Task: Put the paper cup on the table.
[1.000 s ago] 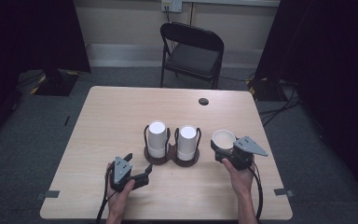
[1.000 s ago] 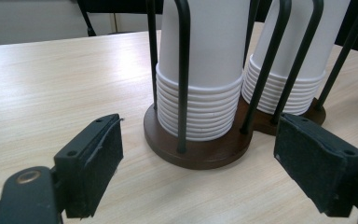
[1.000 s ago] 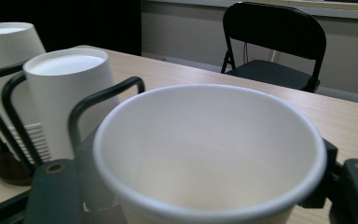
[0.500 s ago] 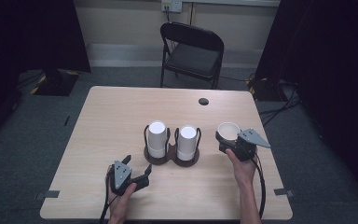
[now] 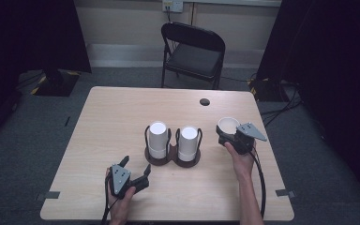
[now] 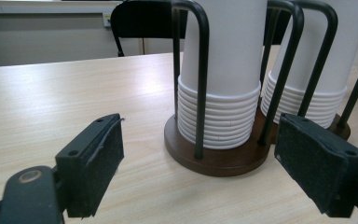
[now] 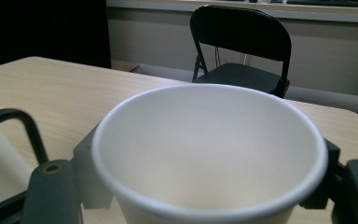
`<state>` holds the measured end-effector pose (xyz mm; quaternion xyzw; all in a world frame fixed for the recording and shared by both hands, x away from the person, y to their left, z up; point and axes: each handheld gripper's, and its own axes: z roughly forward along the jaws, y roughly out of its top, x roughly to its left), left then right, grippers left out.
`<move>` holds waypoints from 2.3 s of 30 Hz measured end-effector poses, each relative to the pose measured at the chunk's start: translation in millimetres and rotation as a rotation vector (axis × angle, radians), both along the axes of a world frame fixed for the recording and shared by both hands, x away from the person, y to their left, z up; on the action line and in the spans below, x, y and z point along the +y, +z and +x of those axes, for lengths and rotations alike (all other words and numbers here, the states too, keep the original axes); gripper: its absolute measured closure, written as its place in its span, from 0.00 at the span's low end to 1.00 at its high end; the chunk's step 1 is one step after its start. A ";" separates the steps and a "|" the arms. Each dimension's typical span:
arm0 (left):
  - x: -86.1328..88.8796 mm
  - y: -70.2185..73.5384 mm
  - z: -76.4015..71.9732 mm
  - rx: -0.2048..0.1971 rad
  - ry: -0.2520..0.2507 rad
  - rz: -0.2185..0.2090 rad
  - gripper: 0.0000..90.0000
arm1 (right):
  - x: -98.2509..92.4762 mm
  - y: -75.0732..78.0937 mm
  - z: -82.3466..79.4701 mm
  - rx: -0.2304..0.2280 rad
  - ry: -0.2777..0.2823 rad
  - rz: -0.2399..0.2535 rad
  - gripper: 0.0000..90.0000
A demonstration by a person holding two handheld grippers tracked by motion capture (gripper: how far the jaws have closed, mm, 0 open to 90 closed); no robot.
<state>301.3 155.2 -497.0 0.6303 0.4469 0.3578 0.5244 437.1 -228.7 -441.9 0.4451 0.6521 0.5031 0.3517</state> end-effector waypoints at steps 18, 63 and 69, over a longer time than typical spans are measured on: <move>1.0 -1.0 -4.2 -0.043 0.026 -0.010 0.18 | -1.8 -36.1 29.4 0.095 -0.039 0.020 0.27; 2.0 -1.1 -2.9 -0.037 0.044 -0.029 0.21 | -4.9 -44.1 17.1 0.249 -0.052 0.050 0.15; 3.3 -1.1 -3.0 -0.036 0.038 -0.033 0.21 | -6.0 -45.2 14.2 0.253 -0.056 0.043 0.15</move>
